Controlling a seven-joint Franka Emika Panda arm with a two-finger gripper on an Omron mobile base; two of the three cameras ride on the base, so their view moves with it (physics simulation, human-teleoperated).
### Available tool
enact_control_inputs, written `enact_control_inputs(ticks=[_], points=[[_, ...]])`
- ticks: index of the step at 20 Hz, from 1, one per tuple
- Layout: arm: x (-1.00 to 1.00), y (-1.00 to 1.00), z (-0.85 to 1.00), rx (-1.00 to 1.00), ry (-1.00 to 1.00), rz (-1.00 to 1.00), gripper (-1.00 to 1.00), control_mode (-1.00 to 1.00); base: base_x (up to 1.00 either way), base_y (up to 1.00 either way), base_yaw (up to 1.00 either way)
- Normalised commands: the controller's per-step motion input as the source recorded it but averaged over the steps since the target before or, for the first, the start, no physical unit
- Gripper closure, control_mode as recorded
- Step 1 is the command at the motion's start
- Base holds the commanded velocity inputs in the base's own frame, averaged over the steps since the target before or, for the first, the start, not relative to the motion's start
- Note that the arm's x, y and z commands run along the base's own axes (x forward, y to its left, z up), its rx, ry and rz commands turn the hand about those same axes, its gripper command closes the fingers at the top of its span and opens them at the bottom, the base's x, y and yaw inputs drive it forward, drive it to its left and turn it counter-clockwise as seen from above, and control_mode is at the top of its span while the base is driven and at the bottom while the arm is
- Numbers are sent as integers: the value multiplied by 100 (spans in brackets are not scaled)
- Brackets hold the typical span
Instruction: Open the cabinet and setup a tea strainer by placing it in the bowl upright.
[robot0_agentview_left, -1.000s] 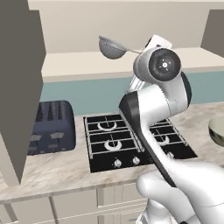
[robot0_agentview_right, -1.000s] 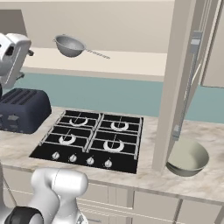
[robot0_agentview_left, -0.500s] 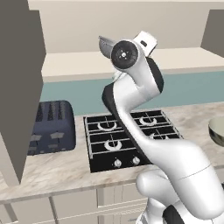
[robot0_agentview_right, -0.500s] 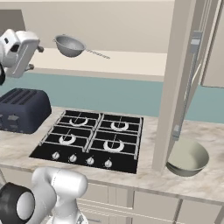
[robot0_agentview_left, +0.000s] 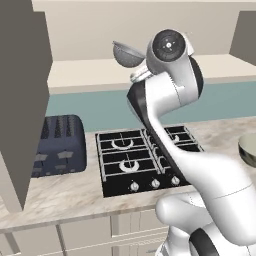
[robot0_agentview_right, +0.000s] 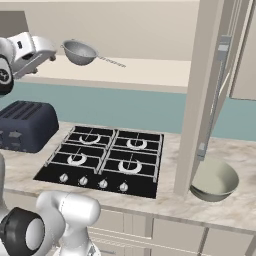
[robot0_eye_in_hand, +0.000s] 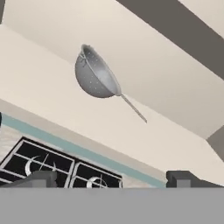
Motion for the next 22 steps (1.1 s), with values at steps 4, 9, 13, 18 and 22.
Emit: enact_control_inputs(ticks=[4,9,13,18,22], points=[[1,0,11,8,-4,16,-100,-100,0,0,0],[9,0,9,-5,0,12,-100,-100,0,0,0],[19,0,0,-6,3,11,-100,-100,0,0,0],[20,0,0,-2,2,10,-100,-100,0,0,0],[29,3,0,0,0,7,-100,-100,0,0,0]])
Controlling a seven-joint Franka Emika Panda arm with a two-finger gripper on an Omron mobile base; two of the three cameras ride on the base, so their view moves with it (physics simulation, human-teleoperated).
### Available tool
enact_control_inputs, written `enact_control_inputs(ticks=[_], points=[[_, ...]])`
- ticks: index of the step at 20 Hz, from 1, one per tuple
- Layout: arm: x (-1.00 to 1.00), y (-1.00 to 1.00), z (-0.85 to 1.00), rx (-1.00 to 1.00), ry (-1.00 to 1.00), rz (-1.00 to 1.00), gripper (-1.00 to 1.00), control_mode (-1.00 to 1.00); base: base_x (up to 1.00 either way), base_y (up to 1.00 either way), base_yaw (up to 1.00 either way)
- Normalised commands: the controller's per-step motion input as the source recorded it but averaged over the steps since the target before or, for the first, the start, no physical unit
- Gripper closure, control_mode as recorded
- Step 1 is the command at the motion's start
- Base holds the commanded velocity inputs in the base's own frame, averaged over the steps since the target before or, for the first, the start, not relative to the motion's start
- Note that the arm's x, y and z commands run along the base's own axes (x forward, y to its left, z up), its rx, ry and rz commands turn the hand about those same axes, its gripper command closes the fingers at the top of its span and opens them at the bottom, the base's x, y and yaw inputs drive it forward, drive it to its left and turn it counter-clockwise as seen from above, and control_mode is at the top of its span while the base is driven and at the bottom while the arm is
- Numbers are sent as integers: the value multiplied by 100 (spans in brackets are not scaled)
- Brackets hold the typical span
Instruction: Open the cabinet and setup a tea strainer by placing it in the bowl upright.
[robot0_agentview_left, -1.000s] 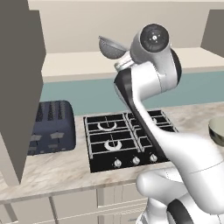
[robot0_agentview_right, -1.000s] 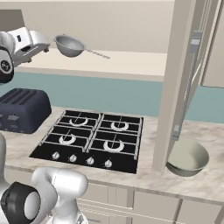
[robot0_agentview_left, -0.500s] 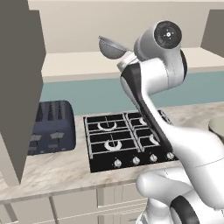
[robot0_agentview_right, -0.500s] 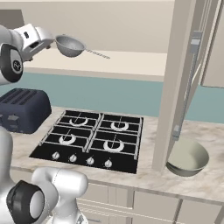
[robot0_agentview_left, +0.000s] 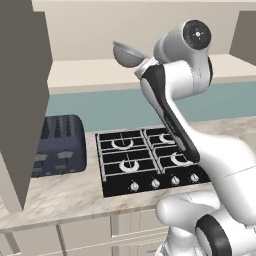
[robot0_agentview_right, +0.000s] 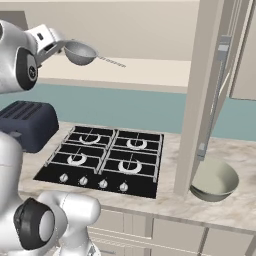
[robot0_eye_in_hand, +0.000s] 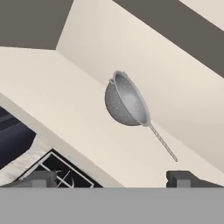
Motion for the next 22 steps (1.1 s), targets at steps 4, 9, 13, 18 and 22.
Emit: enact_control_inputs(ticks=[4,9,13,18,22], points=[[39,7,0,0,0,0,-100,-100,0,0,0],[42,0,-3,0,0,0,-100,-100,0,0,0],[38,0,-3,0,0,-1,-100,-100,0,0,0],[31,5,0,0,3,-3,-100,-100,0,0,0],[35,8,0,0,10,-3,-100,-100,0,0,0]])
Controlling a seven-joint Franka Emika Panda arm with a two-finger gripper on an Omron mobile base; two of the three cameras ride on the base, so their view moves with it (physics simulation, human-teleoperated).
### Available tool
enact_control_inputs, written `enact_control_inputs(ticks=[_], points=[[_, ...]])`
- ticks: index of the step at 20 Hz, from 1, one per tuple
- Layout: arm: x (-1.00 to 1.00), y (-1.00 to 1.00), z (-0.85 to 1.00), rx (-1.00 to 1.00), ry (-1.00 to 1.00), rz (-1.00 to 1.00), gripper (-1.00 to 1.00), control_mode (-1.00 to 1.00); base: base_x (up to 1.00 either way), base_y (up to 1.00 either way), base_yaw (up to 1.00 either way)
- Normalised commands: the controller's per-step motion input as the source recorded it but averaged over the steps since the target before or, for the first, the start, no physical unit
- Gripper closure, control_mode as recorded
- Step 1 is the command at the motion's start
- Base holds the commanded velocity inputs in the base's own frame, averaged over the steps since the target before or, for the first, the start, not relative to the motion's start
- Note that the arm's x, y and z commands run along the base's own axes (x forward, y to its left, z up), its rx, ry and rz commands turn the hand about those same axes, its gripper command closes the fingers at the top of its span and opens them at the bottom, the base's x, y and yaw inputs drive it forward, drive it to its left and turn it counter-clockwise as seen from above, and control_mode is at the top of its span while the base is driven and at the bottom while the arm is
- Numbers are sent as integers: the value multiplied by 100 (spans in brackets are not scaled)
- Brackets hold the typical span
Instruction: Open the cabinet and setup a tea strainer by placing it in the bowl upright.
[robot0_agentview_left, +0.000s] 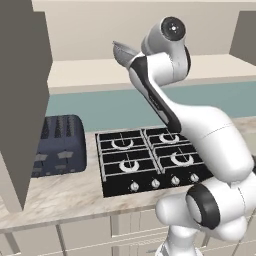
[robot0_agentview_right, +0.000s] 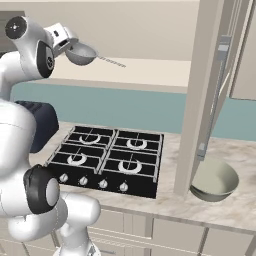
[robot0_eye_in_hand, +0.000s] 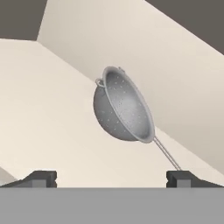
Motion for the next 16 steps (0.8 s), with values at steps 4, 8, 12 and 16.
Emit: enact_control_inputs(ticks=[4,8,12,16], points=[[38,13,0,0,12,-3,-100,-100,0,0,0],[37,4,-1,-1,8,-2,-100,-100,0,0,0],[35,2,-5,-1,2,-1,-100,-100,0,0,0],[31,3,-13,0,0,0,-100,-100,0,0,0]])
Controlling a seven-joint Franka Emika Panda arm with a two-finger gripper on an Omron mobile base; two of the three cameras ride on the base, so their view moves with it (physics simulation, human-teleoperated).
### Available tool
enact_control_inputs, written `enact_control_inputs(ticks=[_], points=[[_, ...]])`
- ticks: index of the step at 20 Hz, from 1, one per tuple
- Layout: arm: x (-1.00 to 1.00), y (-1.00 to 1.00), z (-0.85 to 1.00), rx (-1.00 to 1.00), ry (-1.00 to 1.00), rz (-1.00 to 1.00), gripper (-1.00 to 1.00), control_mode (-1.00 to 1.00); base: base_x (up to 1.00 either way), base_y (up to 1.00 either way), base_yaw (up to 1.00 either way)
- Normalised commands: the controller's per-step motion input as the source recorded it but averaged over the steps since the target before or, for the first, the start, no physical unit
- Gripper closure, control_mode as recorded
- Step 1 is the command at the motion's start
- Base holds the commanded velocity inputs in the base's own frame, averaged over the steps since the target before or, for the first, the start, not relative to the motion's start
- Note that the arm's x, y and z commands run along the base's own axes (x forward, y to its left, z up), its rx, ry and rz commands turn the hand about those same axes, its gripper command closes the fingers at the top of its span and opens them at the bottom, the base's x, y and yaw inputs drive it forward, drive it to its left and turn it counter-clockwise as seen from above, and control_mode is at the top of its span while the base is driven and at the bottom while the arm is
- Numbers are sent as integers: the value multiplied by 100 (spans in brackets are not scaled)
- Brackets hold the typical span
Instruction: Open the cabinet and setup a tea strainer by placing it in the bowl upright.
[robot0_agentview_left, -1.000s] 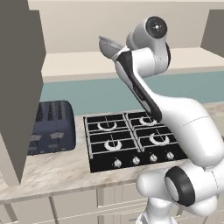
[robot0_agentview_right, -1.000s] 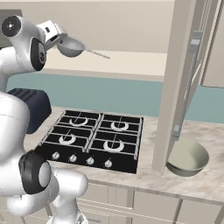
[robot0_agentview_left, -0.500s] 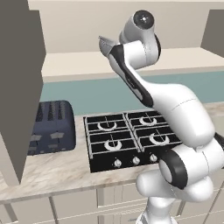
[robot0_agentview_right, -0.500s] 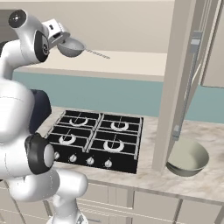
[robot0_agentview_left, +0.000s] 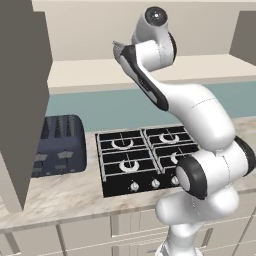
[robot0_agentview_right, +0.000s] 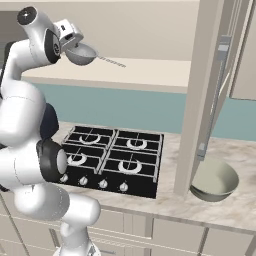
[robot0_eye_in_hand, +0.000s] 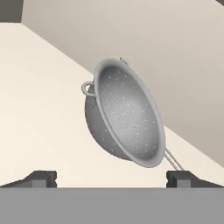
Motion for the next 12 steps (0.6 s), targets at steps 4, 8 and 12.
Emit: enact_control_inputs(ticks=[4,8,12], points=[[29,7,-18,0,0,0,-100,-100,0,0,0],[26,6,-17,0,0,0,-100,-100,0,0,0],[22,9,-12,0,0,0,-100,-100,0,0,0]])
